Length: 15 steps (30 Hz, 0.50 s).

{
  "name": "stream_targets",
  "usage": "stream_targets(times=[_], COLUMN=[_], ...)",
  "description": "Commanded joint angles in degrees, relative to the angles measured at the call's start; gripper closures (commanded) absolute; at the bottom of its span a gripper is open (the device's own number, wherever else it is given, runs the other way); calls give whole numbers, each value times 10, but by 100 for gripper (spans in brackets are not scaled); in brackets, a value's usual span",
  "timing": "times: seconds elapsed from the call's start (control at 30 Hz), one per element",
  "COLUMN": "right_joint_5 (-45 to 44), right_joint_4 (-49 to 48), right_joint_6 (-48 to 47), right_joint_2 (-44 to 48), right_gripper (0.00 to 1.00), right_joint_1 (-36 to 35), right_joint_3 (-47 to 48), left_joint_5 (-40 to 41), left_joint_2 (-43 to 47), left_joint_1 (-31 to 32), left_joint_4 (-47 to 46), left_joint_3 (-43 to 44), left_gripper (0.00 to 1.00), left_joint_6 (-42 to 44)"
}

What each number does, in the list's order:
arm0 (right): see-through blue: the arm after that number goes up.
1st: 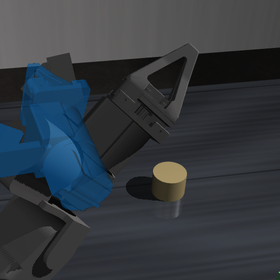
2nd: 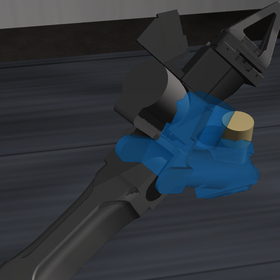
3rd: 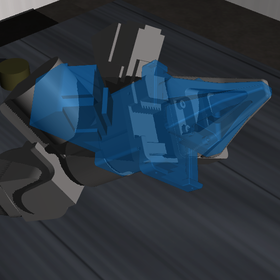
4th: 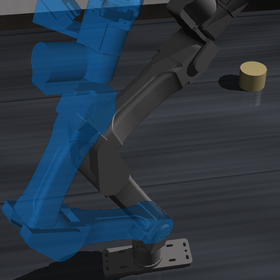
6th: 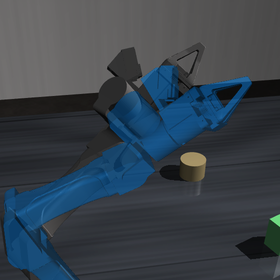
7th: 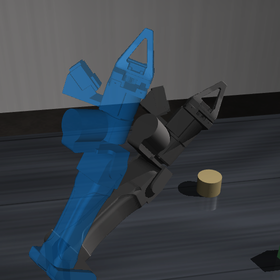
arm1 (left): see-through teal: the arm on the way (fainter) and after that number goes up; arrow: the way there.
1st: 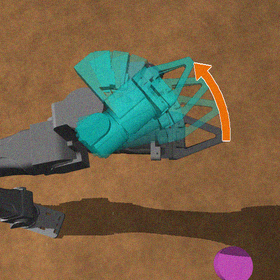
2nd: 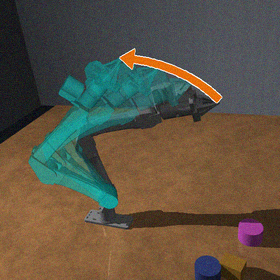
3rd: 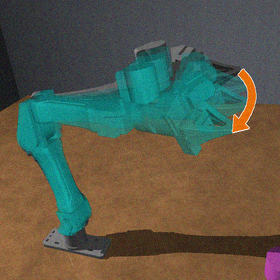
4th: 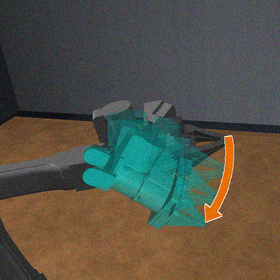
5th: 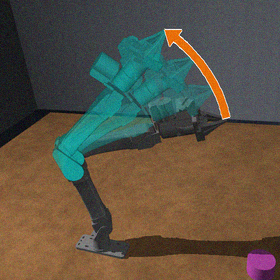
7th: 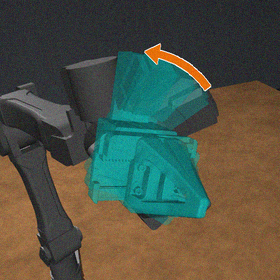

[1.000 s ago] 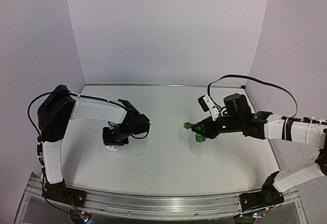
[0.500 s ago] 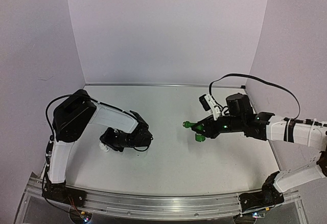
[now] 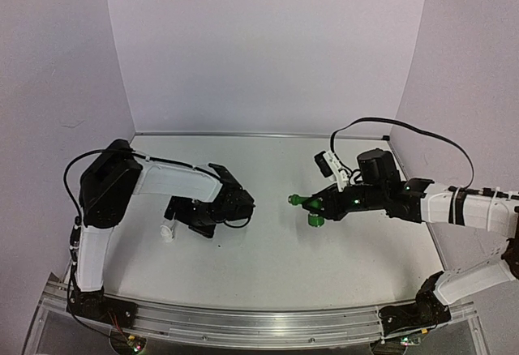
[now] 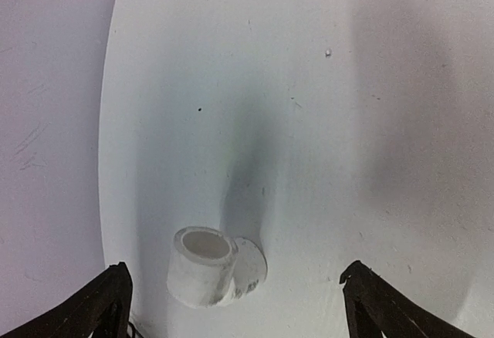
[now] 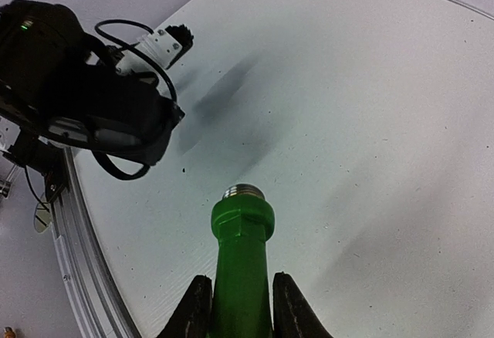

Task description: Install the water faucets

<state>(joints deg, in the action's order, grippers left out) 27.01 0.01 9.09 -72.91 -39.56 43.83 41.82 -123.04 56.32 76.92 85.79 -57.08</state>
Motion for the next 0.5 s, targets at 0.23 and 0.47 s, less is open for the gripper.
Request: stream_targets(times=[0.23,0.47], right_joint_5=[33,46], right_joint_4=[-28,-28], right_joint_6=[9,11], right_joint_2=[-28,-44], right_gripper=[100,100], right_joint_1=[-3,-3], right_joint_3=[41,57], left_joint_5=[-421,-555], left_joint_2=[425,411], left_joint_1=[-172,-284], left_joint_4=[-224,-252], left_joint_3=[-210,-283], left_gripper=[2,0], left_joint_6=[96,212])
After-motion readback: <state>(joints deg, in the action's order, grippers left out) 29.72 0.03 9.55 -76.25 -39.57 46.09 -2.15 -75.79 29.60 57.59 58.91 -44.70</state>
